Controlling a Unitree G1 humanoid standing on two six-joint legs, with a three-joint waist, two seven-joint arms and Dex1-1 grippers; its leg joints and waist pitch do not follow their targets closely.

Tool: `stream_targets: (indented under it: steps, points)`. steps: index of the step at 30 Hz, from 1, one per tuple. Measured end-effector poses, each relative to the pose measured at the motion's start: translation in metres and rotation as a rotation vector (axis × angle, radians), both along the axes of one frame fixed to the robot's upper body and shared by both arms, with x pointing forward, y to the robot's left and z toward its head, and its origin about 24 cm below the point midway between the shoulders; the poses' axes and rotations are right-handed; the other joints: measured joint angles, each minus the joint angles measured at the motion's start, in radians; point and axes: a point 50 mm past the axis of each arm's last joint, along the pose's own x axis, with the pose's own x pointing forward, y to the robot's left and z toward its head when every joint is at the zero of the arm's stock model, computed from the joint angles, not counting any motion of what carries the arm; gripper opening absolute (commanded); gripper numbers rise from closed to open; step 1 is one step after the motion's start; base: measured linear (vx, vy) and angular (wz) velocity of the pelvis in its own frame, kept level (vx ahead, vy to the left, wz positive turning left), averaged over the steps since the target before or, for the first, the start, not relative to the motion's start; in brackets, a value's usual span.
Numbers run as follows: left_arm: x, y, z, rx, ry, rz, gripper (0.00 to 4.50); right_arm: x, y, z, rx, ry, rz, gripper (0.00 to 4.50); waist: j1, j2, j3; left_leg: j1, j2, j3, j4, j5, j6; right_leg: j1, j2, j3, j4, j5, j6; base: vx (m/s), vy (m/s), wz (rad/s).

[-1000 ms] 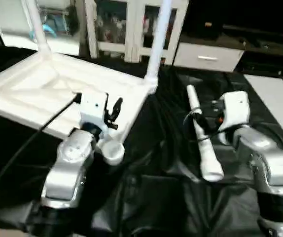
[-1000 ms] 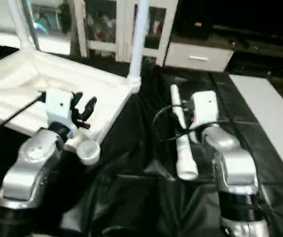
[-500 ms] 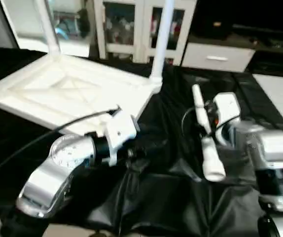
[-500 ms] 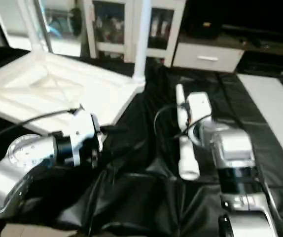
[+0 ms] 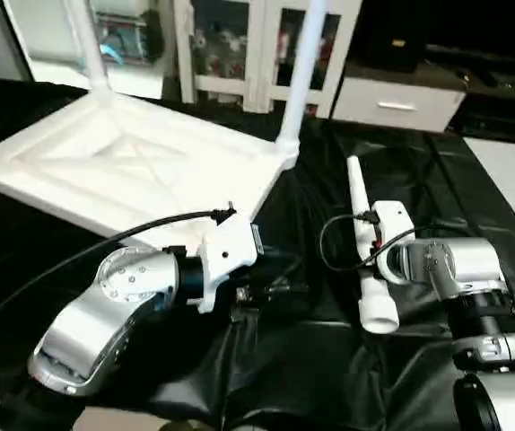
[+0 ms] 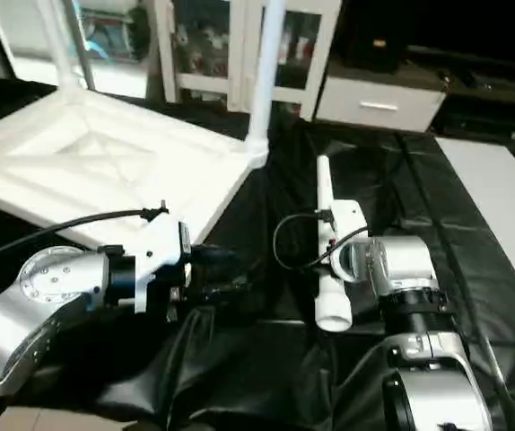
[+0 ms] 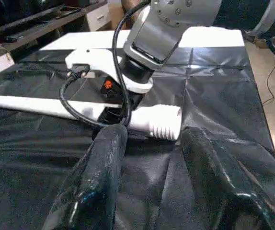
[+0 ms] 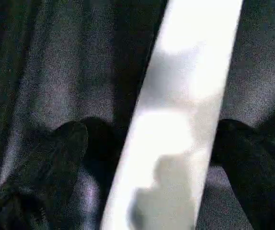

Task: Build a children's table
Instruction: Pick table leg

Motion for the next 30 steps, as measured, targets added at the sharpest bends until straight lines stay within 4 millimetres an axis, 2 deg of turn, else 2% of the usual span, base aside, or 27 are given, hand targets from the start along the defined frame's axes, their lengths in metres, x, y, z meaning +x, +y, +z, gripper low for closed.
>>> stream_targets:
  steps: [9, 10, 14, 15, 24, 30]
  points:
    - [0.0, 0.003, -0.001, 0.02, 0.014, 0.009, 2.3, 0.0, -0.009, 0.002, 0.027, 0.009, -0.052, 3.32, -0.002, 0.001, 0.0, -0.001, 0.0, 0.001, 0.0, 0.0, 0.0, 0.0, 0.0, 0.0, -0.006, 0.005, 0.001, 0.0, 0.0, 0.0]
    - [0.0, 0.003, -0.002, 0.023, 0.021, 0.011, 2.58, -0.001, -0.01, 0.002, 0.027, 0.011, -0.058, 3.19, -0.002, 0.001, 0.0, -0.001, 0.0, 0.001, 0.0, 0.0, 0.0, 0.0, 0.0, 0.0, -0.006, 0.005, 0.001, 0.0, 0.0, 0.0]
    - [0.001, 0.002, -0.002, 0.015, 0.04, 0.013, 2.7, -0.003, -0.014, 0.005, 0.04, 0.012, -0.084, 2.88, -0.003, 0.002, 0.0, -0.001, 0.001, 0.001, 0.0, 0.0, 0.0, 0.0, 0.0, 0.0, -0.006, 0.005, 0.001, 0.0, 0.0, 0.0]
    - [0.001, 0.001, -0.002, 0.01, 0.044, 0.012, 2.96, -0.003, -0.014, 0.005, 0.039, 0.012, -0.086, 2.74, -0.003, 0.002, 0.0, -0.001, 0.001, 0.001, 0.0, 0.0, 0.0, 0.0, 0.001, 0.0, -0.006, 0.005, 0.001, 0.0, 0.0, 0.0]
    - [0.004, 0.001, 0.004, -0.029, 0.033, 0.04, 3.64, -0.006, -0.022, 0.006, 0.045, -0.005, -0.122, 1.94, -0.003, 0.007, 0.001, -0.001, 0.002, 0.002, 0.0, 0.0, 0.0, 0.0, 0.002, 0.0, -0.006, 0.006, 0.001, 0.0, 0.0, 0.0]
    - [0.029, 0.013, 0.012, -0.111, -0.005, 0.271, 4.07, -0.004, -0.036, 0.023, 0.176, -0.16, -0.19, 1.8, -0.002, 0.007, 0.001, -0.001, 0.003, 0.002, 0.0, 0.0, 0.0, 0.0, 0.003, 0.0, -0.007, 0.006, 0.001, 0.0, 0.0, 0.0]
